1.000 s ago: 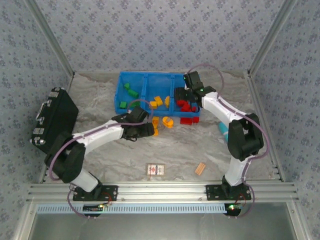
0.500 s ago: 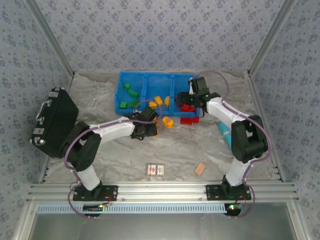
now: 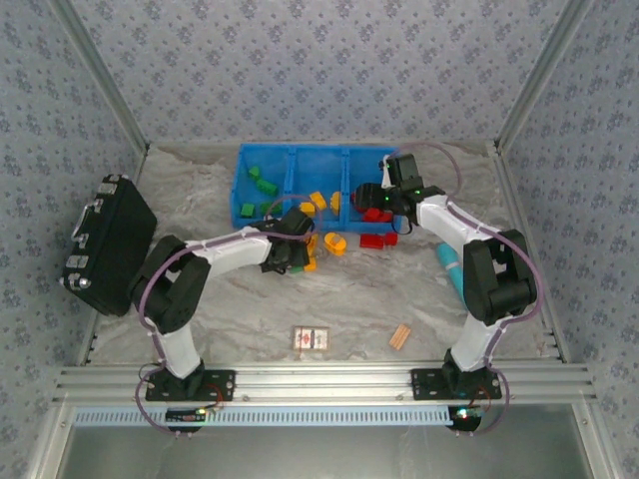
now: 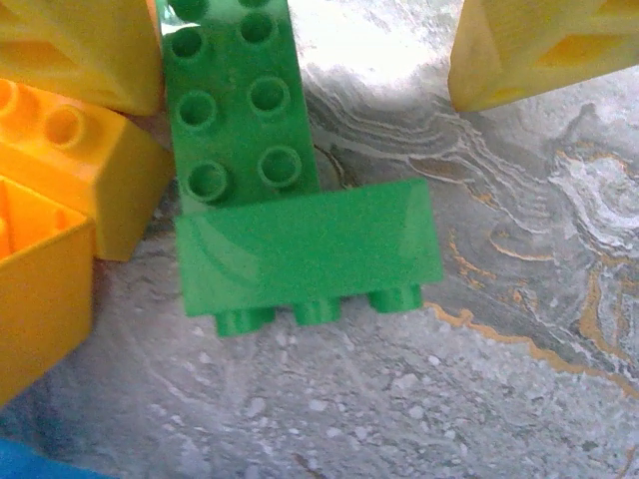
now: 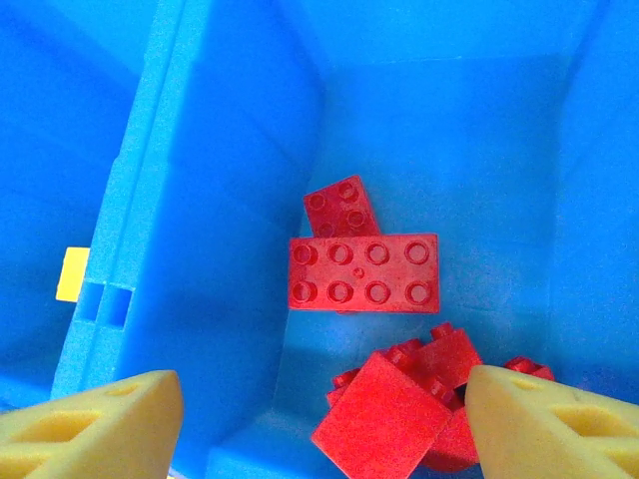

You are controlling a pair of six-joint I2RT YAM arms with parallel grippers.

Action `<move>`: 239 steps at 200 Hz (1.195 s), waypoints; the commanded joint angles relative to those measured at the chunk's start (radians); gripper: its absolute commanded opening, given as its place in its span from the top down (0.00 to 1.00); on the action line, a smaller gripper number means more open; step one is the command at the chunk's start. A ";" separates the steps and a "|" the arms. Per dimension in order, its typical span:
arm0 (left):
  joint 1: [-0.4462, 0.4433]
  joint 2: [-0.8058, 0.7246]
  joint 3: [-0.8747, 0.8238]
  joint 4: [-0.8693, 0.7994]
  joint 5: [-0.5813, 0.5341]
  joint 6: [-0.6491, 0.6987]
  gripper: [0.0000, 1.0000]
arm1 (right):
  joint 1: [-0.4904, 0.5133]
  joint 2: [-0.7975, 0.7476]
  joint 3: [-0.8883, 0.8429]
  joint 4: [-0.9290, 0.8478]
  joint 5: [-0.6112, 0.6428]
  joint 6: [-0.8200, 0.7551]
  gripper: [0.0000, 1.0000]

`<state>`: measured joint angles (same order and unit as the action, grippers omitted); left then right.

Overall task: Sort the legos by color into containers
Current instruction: Pick up the lego from the center of the table.

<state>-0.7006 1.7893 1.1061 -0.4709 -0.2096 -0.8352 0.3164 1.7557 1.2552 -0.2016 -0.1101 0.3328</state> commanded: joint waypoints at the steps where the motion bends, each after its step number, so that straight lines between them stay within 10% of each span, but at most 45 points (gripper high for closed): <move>1: 0.010 0.019 0.027 -0.021 -0.001 0.014 0.27 | -0.013 0.009 0.004 -0.003 -0.013 0.017 0.23; 170: 0.015 -0.031 -0.115 0.003 0.029 0.031 0.73 | 0.019 -0.077 -0.019 0.047 -0.069 -0.049 0.22; 239: 0.021 -0.159 -0.176 -0.004 -0.031 0.117 0.78 | 0.119 -0.225 -0.154 0.026 0.016 -0.104 0.23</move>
<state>-0.6868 1.6882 0.9424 -0.4229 -0.2043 -0.7650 0.3958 1.5993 1.1782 -0.1596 -0.1295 0.2749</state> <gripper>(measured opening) 0.317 0.770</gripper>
